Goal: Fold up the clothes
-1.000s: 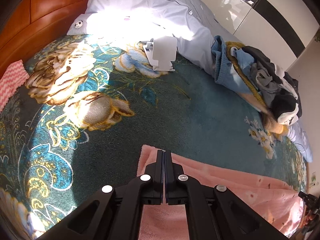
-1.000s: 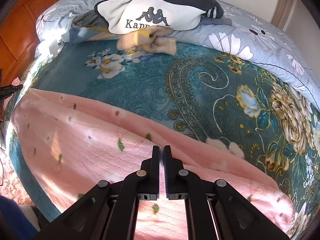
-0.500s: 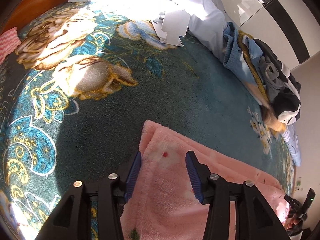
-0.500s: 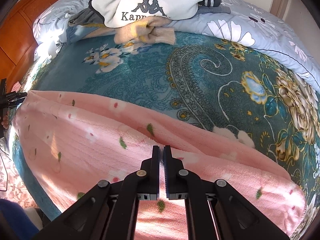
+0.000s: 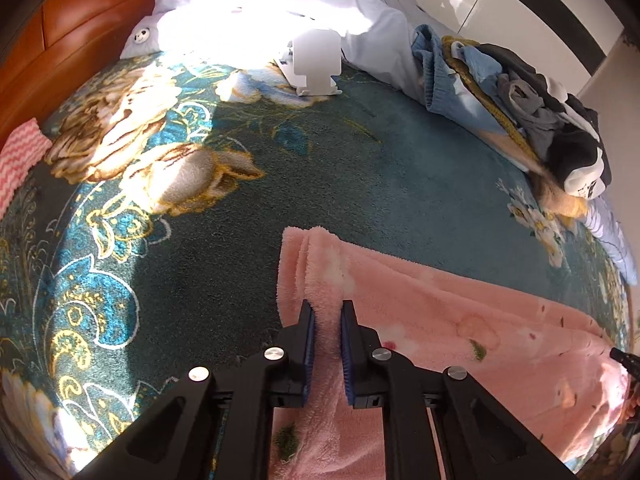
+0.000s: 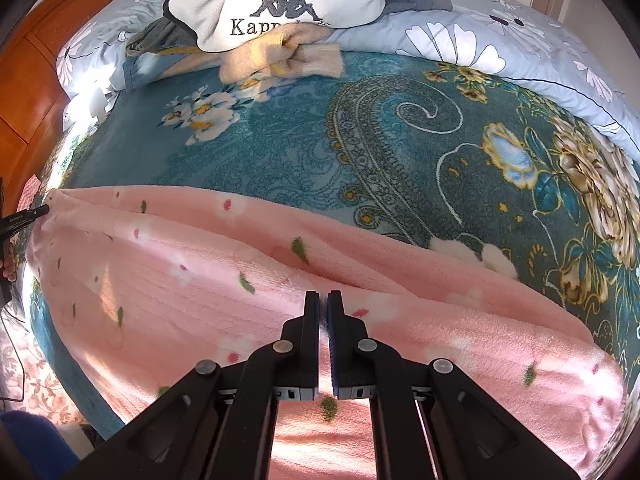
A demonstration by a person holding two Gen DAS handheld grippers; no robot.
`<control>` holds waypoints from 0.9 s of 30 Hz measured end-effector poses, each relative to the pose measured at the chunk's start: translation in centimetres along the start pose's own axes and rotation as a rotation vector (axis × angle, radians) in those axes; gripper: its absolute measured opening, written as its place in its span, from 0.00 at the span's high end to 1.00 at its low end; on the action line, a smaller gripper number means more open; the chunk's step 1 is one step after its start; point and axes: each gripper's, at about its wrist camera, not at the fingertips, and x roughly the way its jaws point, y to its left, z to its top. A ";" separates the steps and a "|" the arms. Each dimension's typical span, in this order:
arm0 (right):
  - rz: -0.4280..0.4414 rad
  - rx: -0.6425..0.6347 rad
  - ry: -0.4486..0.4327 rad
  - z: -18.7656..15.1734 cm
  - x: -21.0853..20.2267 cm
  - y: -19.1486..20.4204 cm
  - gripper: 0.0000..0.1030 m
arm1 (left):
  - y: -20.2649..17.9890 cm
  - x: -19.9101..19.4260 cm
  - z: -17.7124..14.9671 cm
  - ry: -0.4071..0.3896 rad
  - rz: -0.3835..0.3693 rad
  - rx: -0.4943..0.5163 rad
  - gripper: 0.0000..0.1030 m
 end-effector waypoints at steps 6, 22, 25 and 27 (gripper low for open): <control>-0.035 0.011 0.012 -0.3 -0.2 0.4 0.96 | -1.4 -0.8 -0.1 -0.059 0.065 0.073 0.92; -0.112 0.003 -0.124 2.7 -4.3 1.1 0.99 | -0.8 -4.5 1.8 -0.175 0.044 0.037 0.92; -0.070 -0.047 -0.089 2.5 -3.2 1.6 0.99 | -0.2 -3.4 1.5 -0.145 0.030 0.002 0.92; -0.067 -0.089 -0.057 2.3 -2.3 2.0 0.99 | 0.1 -3.0 1.5 -0.132 0.028 -0.014 0.92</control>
